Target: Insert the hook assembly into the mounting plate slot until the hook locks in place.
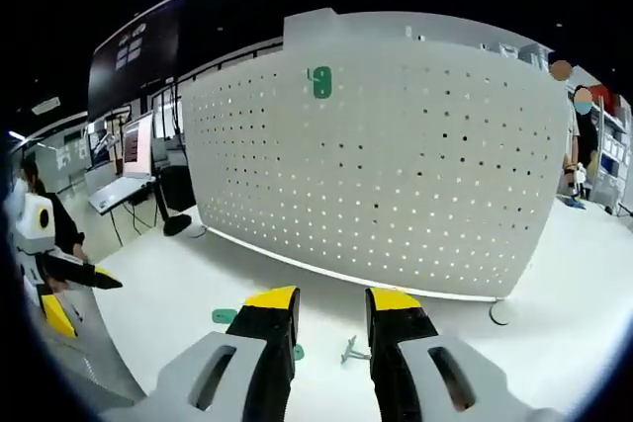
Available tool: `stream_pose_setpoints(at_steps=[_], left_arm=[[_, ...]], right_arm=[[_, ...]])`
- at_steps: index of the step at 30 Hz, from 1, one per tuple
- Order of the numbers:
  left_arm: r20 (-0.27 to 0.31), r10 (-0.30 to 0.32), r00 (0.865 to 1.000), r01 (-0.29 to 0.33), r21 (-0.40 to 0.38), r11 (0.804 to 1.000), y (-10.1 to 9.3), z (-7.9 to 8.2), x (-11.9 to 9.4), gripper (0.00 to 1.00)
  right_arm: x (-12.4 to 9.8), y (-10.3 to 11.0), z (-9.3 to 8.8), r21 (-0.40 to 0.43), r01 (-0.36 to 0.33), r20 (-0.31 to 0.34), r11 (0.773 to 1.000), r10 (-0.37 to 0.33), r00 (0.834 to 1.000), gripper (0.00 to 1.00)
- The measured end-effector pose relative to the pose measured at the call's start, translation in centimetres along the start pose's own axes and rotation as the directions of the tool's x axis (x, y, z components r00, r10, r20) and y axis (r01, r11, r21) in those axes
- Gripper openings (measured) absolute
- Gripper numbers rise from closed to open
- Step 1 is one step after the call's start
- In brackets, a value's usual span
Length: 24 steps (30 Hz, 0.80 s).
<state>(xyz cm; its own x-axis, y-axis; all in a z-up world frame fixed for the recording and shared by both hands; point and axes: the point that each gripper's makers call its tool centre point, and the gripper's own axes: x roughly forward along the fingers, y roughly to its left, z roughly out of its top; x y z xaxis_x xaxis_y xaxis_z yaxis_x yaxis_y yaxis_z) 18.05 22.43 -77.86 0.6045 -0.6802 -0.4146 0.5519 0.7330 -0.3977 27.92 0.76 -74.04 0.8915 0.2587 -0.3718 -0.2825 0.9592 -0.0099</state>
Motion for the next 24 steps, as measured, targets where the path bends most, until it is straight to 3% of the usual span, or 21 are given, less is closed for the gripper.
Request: stream_pose_setpoints(at_steps=[12, 18, 24], left_arm=[[-0.051, 0.021, 0.998, -0.020, 0.014, 1.000, 0.4, -0.9, 0.2, 0.98], [-0.063, 0.033, 0.997, -0.031, 0.036, 0.999, 0.5, -1.1, 0.1, 0.96], [-0.097, 0.038, 0.995, -0.033, 0.051, 0.998, 0.5, -1.7, 0.3, 0.96]], right_arm=[[-1.9, 1.5, -4.9, -0.069, -0.078, -0.119, 0.995, 0.069, 0.990, 0.25], [-2.6, 2.6, -6.6, -0.069, -0.140, -0.161, 0.988, 0.128, 0.979, 0.25], [-3.0, 3.7, -8.7, -0.125, -0.200, -0.217, 0.972, 0.170, 0.961, 0.25]])
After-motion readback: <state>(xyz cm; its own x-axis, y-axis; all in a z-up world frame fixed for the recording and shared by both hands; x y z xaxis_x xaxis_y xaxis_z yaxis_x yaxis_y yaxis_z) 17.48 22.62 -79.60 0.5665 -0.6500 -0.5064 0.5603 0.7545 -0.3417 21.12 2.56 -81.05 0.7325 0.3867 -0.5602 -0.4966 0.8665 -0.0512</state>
